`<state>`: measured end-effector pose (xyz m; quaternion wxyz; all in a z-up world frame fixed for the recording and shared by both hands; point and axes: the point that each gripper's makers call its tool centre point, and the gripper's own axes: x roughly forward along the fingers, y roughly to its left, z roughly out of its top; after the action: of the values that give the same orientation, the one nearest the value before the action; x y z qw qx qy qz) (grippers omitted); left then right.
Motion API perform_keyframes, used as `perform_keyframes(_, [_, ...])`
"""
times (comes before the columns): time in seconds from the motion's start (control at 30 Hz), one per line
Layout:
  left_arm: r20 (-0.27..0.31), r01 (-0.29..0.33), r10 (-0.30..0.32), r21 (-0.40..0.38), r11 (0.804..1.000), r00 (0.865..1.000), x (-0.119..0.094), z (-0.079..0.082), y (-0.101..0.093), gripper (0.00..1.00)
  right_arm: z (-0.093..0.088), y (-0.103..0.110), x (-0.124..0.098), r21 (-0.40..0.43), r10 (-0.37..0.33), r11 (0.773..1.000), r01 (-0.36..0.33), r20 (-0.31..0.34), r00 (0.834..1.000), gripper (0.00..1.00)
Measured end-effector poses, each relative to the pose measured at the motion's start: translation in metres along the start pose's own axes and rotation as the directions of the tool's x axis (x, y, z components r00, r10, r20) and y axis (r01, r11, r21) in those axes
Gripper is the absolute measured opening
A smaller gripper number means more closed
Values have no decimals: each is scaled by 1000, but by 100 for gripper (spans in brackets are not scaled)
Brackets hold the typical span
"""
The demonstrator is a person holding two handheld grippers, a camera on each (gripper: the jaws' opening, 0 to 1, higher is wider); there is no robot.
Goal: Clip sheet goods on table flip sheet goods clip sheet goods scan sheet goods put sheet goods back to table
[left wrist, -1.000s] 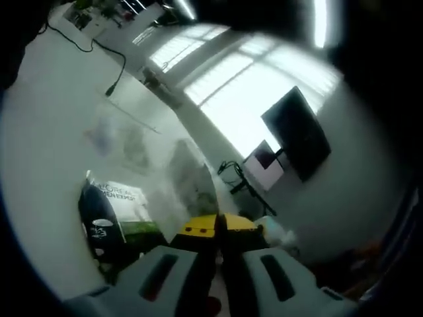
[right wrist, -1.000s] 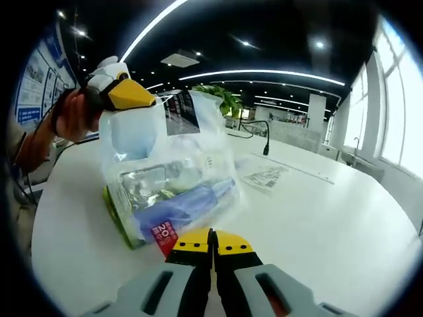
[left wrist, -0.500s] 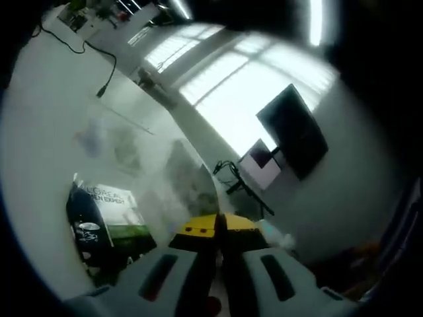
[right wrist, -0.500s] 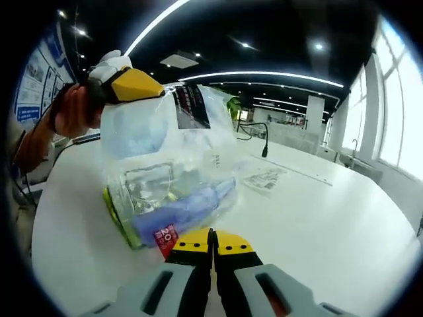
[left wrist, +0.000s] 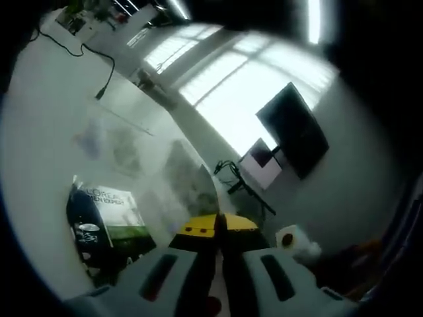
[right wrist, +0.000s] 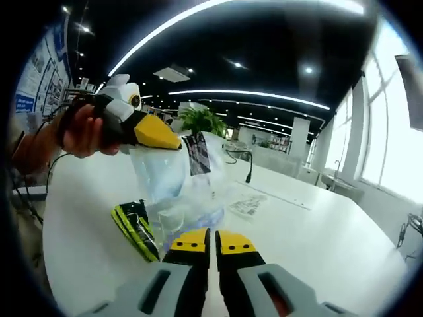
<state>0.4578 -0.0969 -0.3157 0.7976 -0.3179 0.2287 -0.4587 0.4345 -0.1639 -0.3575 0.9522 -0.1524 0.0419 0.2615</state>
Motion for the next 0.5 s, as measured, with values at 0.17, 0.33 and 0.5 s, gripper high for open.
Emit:
perform_keyframes(0.17, [3, 1, -1, 0, 1000, 1000, 1, 0, -1, 0, 24, 12, -19, -14, -6, 1000, 7, 55, 998, 6])
perform_keyframes(0.33, [10, 3, -3, -9, 1000, 1000, 2, -1, -2, 0, 41, 33, -32, -47, 17, 999, -13, 89, 996, 11])
perform_keyframes(0.5, [11, 6, -6, -7, 1000, 1000, 4, -2, -5, 0, 49, 48, -29, -76, 16, 997, -9, 98, 995, 18])
